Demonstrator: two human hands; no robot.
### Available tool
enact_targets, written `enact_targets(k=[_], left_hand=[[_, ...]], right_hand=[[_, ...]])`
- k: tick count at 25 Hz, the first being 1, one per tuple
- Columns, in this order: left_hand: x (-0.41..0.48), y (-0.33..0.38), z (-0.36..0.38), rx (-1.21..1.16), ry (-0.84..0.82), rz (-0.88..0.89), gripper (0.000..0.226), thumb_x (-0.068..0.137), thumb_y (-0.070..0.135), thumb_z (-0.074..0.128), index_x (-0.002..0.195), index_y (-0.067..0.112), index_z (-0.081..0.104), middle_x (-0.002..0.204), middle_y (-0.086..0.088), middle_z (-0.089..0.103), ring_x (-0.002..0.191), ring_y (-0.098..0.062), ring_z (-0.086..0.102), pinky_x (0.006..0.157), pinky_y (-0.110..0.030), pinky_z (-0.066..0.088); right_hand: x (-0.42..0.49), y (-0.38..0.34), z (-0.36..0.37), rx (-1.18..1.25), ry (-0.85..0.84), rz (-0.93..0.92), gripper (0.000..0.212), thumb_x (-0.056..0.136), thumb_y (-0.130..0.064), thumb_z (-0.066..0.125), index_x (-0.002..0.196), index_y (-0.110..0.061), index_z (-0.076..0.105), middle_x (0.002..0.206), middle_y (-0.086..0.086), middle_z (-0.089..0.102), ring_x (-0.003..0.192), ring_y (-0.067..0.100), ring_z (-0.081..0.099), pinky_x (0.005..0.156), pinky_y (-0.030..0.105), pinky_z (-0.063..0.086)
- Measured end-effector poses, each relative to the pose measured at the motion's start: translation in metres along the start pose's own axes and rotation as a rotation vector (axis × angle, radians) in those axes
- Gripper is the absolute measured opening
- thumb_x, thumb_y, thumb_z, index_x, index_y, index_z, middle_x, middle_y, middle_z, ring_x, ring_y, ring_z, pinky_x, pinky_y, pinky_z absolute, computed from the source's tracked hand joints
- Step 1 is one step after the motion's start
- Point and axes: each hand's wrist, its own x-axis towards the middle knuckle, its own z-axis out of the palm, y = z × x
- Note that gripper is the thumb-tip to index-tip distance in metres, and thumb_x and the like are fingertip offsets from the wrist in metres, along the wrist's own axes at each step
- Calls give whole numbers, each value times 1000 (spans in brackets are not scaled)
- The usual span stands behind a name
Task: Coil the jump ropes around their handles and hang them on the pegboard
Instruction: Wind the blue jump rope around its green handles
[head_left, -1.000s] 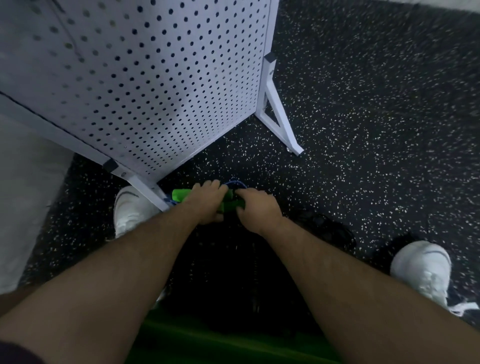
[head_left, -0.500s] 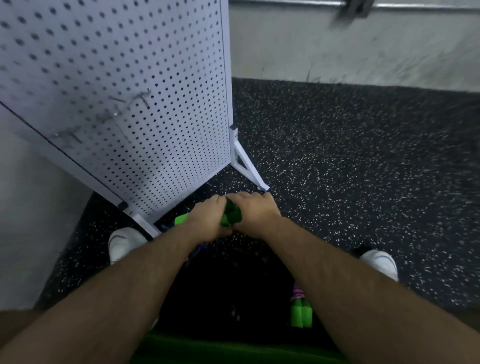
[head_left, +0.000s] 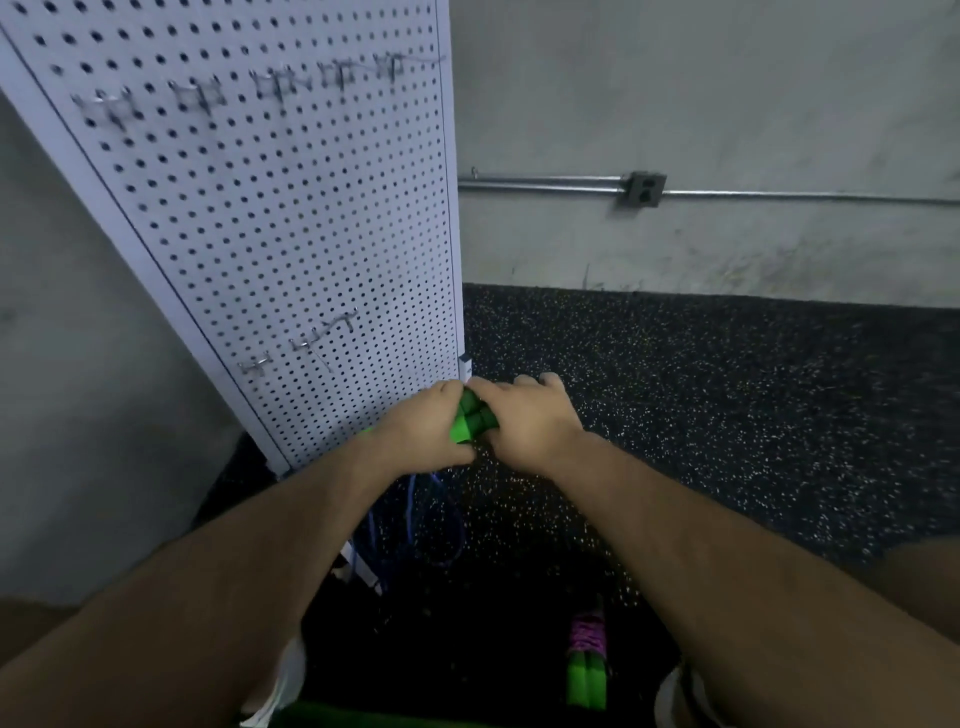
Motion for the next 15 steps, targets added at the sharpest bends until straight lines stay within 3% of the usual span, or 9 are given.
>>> enact_targets(k=[7,15], left_hand=[[11,43,-81,121,158,123,44,71,40,73,102,22,47,98,1,54,85,-18,57,71,-35,50],[37,84,-163,11,292,268,62,74,37,81,125,18,52,112,-1,52,96,-17,55,83,-35,51]], right_hand=[[-11,14,-80,-8,166,17,71,93,-44,57,154,-31,23,139,-5,58,129,28,47,116,55,21],[-4,42,-160,-30,436,54,71,88,-41,64,149,-43,29,131,-9,62,120,24,51,98,45,34]])
